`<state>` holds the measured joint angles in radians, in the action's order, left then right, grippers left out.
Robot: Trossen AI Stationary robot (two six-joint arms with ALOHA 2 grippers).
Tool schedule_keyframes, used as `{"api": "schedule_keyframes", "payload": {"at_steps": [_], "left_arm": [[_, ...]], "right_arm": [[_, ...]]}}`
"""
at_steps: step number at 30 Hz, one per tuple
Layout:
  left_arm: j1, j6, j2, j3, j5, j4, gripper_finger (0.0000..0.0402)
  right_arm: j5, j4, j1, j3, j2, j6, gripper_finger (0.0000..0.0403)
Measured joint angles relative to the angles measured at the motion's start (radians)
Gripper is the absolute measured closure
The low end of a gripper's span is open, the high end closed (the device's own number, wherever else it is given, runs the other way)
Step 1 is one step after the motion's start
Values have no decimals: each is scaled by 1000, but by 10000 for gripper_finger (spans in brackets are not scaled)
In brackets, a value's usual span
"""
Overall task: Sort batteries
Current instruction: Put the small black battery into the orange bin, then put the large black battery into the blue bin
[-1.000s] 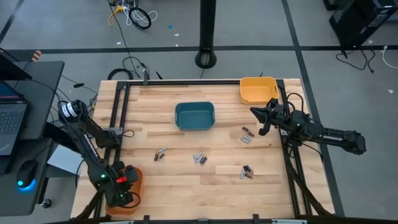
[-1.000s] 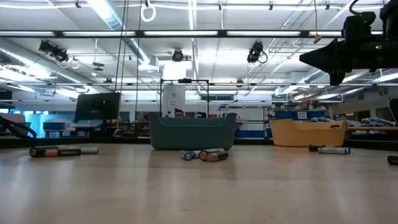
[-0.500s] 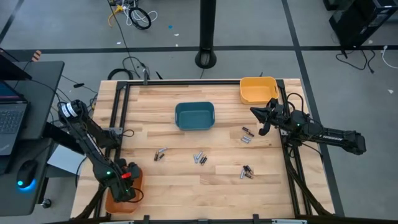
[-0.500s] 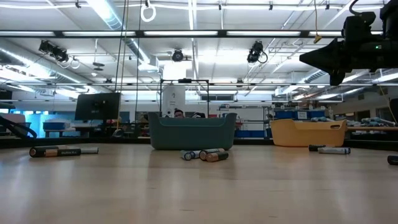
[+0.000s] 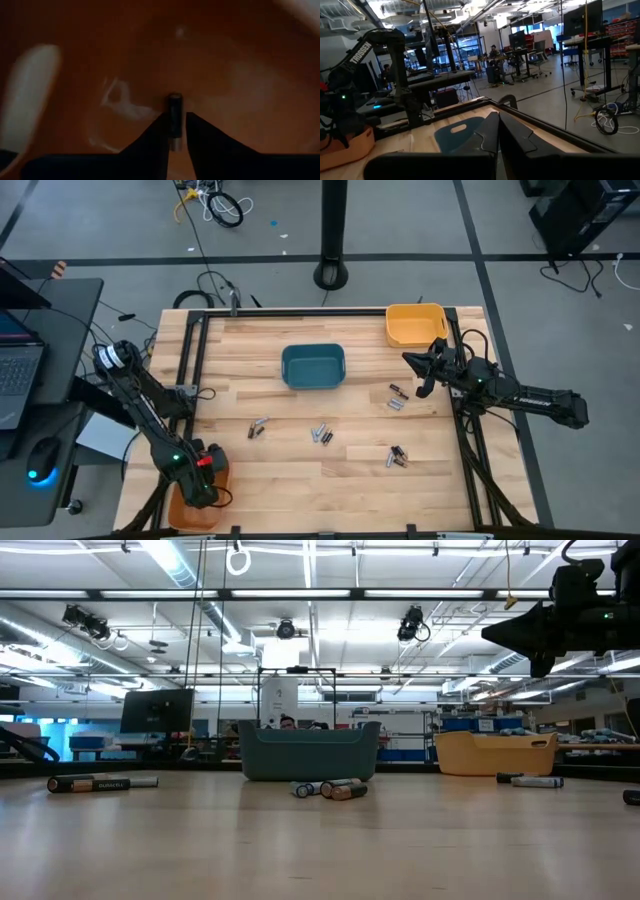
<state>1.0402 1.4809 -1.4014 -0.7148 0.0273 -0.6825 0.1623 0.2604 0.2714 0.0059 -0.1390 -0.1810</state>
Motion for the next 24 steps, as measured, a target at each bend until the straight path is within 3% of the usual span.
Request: {"api": "schedule_keyframes", "payload": {"at_steps": [18,24], "left_arm": [[-108,-215,0,-290,-8,-400,296],[-184,-327,1,-347,-146,-441,301]], "right_arm": [[0,0,0,0,0,0,380],[0,0,0,0,0,0,380]]}}
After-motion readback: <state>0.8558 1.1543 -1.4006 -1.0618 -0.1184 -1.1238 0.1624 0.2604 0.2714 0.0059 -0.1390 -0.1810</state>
